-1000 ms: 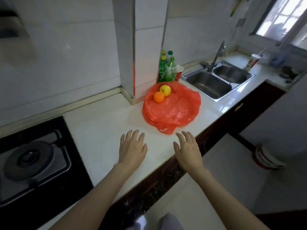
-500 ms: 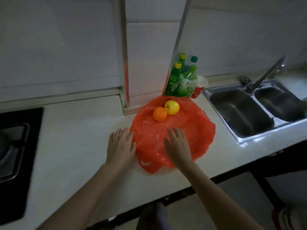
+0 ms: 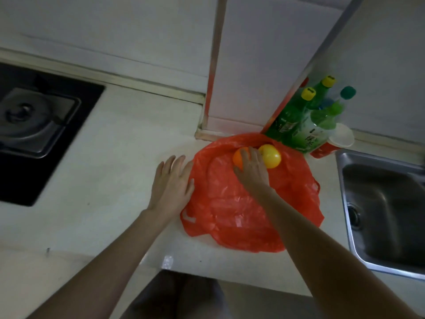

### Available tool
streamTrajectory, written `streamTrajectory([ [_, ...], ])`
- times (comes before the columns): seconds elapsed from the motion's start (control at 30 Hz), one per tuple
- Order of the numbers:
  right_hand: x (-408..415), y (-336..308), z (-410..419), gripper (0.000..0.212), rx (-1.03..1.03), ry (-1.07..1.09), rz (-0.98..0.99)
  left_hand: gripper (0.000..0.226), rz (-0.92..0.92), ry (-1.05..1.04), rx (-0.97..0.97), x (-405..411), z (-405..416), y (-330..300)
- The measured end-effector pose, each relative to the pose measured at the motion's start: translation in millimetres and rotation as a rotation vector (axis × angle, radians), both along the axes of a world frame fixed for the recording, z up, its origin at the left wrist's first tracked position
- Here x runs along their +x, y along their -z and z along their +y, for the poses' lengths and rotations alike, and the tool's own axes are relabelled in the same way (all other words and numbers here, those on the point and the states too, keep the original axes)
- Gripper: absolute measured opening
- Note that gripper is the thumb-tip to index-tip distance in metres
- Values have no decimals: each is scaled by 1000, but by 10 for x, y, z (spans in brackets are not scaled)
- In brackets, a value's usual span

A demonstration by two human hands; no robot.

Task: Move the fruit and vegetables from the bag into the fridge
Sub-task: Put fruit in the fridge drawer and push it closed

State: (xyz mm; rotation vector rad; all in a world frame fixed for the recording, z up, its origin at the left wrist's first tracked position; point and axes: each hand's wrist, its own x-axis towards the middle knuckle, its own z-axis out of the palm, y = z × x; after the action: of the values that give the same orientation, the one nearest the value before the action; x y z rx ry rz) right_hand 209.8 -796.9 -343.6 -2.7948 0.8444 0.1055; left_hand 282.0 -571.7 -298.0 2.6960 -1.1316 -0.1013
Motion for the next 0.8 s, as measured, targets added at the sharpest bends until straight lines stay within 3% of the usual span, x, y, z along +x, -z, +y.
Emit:
streamTrajectory([
  [0.43,200,68,-85,75,-71,77,104,46,18,-44,29,-22,157,4],
  [0.8,-597,-426,102,78,3,293,-307,50,-7,278,7,-41,-414,-46],
])
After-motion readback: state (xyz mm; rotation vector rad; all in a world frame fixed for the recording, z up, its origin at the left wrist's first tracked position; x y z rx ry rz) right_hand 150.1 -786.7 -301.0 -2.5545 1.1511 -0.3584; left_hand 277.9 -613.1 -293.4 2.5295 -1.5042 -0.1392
